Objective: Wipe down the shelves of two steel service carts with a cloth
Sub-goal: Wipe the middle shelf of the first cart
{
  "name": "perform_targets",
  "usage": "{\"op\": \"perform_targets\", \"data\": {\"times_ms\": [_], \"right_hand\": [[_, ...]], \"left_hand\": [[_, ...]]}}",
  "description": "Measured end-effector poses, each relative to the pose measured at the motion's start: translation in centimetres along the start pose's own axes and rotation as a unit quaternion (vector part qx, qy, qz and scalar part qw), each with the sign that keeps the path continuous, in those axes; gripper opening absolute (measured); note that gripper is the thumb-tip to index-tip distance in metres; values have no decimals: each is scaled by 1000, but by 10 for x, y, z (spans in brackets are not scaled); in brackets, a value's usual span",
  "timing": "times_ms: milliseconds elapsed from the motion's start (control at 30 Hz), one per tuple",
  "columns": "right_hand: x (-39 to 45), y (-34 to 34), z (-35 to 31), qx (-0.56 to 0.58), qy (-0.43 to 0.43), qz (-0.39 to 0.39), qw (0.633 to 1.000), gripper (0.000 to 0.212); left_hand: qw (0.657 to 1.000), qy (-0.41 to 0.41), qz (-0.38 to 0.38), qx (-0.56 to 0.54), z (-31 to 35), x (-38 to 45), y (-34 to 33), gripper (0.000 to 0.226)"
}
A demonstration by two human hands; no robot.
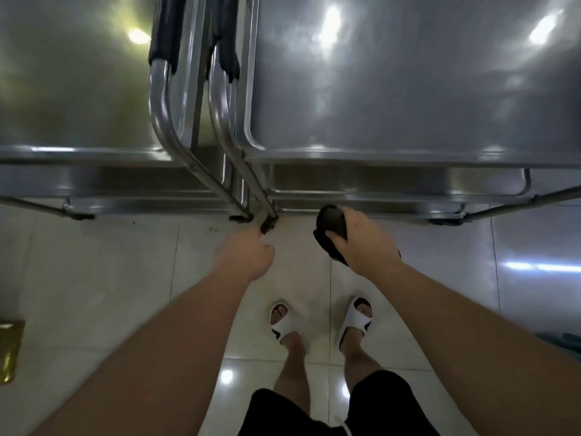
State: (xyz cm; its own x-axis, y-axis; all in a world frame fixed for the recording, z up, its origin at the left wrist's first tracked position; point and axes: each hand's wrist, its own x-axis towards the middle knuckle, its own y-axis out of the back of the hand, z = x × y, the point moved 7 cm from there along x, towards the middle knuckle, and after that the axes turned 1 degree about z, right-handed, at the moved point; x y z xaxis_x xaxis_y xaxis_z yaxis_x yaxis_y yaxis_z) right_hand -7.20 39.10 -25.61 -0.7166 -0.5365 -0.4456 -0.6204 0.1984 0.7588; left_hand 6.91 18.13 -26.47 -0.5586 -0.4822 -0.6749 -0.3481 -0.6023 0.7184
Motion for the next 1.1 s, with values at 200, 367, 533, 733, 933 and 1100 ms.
{"op": "perform_targets", "data": {"times_ms": [200, 367, 533, 733, 933, 1100], "right_hand": [[50, -31, 0, 13, -4, 13, 1000, 48], [114, -55, 5, 26, 18, 40, 999, 56], [180, -62, 3, 24, 82, 81, 993, 58], [241, -67, -4, 66, 127, 158, 977, 61], [290, -90, -25, 107, 176, 220, 954, 56], [329, -167, -56, 51, 249, 83, 964, 55]], "left_hand": [[996, 10, 16, -83, -4, 57, -21, 52], [977, 25, 87, -195, -7, 116, -29, 35], [929, 4, 213, -304, -15, 166, -28, 43], [822, -47, 342, -452, -20, 210, -27, 22], [745, -122, 342, -560, -20, 260, -42, 18], [684, -159, 417, -576, -23, 281, -51, 51]]}}
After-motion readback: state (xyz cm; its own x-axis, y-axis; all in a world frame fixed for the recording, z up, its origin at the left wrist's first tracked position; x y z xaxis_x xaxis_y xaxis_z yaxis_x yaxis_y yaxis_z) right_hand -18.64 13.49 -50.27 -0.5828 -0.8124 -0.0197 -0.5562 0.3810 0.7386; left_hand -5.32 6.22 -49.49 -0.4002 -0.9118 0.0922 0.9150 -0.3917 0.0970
